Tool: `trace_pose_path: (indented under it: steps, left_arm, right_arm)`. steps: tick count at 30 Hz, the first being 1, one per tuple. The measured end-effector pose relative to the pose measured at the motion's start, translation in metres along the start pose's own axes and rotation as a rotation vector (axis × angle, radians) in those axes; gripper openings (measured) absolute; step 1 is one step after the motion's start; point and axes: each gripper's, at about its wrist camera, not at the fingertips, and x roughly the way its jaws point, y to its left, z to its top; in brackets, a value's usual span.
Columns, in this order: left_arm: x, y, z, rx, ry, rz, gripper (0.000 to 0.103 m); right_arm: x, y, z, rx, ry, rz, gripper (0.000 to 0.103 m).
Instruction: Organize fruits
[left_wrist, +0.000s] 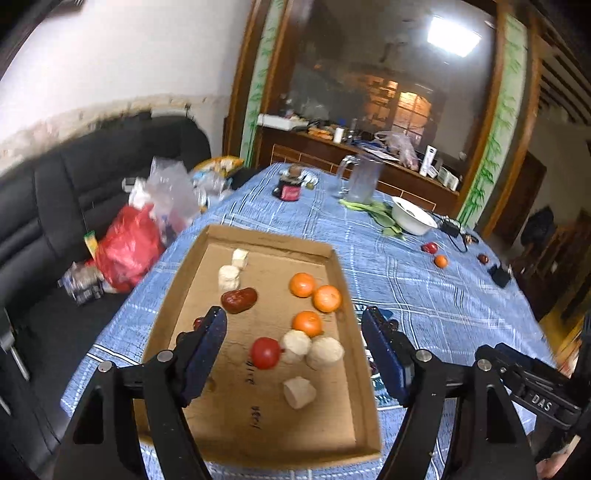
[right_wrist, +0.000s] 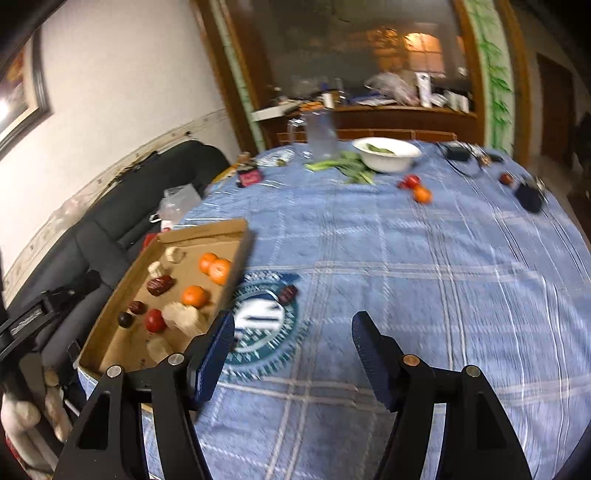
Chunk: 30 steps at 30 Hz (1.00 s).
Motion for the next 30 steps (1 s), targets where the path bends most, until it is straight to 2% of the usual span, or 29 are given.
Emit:
trace_pose_path:
  steps: [5,9,18,30]
  left_arm:
    - [-0.027,-0.033,-0.005,0.089,-0.105,0.087,0.091]
    - [-0.043,-0.052,-0.004,0.117,-0.163,0.100,0.094]
    - [-0.060,-0.072,-0.009,0.155,-0.200,0.099,0.098]
    - [-0.062,-0.065,-0.010,0.122,-0.208,0.118,0.099]
  right_arm:
    - [-0.017,-0.016,-0.008,0.053,-0.016,-0.006,0.071]
    - [-0.033,-0.016,-0.013,0.032,-0.051,-0.029,0.077]
    - [-0.043,-0.004,-0.021,-0.022,-0.068,-0.036,0.080]
    - [-0.036,0.013,-0.026,-0.063,-0.044,-0.034,0.081]
